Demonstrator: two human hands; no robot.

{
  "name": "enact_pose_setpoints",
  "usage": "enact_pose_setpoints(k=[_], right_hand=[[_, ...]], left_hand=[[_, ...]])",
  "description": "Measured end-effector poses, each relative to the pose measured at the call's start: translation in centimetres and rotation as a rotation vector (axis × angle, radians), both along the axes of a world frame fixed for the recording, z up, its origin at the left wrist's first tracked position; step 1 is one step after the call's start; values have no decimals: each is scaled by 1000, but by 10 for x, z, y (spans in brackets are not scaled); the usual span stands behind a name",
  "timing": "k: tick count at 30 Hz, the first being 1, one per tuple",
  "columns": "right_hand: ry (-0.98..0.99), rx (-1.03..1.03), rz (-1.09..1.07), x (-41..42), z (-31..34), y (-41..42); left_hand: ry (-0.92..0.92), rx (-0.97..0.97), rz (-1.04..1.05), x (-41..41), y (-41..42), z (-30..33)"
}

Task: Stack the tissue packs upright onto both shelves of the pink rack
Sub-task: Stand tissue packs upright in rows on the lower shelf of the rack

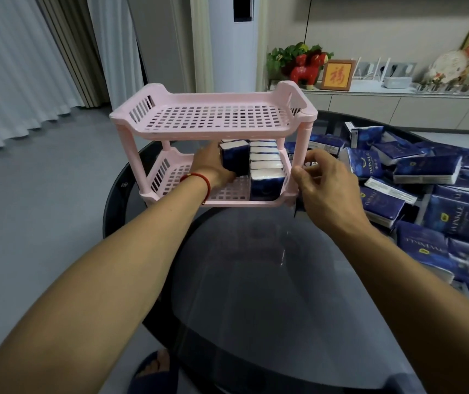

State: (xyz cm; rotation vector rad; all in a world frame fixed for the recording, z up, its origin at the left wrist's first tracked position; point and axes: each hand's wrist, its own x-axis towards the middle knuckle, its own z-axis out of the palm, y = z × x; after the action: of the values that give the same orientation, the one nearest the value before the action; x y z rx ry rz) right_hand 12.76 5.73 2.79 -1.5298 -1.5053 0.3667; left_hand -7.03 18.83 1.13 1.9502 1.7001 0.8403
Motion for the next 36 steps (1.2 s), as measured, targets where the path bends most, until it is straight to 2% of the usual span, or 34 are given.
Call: enact_pose_setpoints(k=[9, 17, 23, 28, 33, 36], right_hand=[[-5, -9, 25, 3, 0, 2], [-27, -6, 21, 3, -1, 2], [-67, 2, 8, 2, 1, 0], [-48, -9, 13, 2, 3, -1], [-15, -55, 21, 3, 4, 1], [-21, -96, 23, 5, 5, -2]], left_hand=[[-104, 11, 75, 1, 4, -10], [87, 15, 27, 4, 15, -15], [95, 6, 24, 2, 19, -20], [26, -10, 1, 1, 15, -18], [-167, -67, 20, -7, 8, -17], [-164, -97, 73, -13, 7, -14]])
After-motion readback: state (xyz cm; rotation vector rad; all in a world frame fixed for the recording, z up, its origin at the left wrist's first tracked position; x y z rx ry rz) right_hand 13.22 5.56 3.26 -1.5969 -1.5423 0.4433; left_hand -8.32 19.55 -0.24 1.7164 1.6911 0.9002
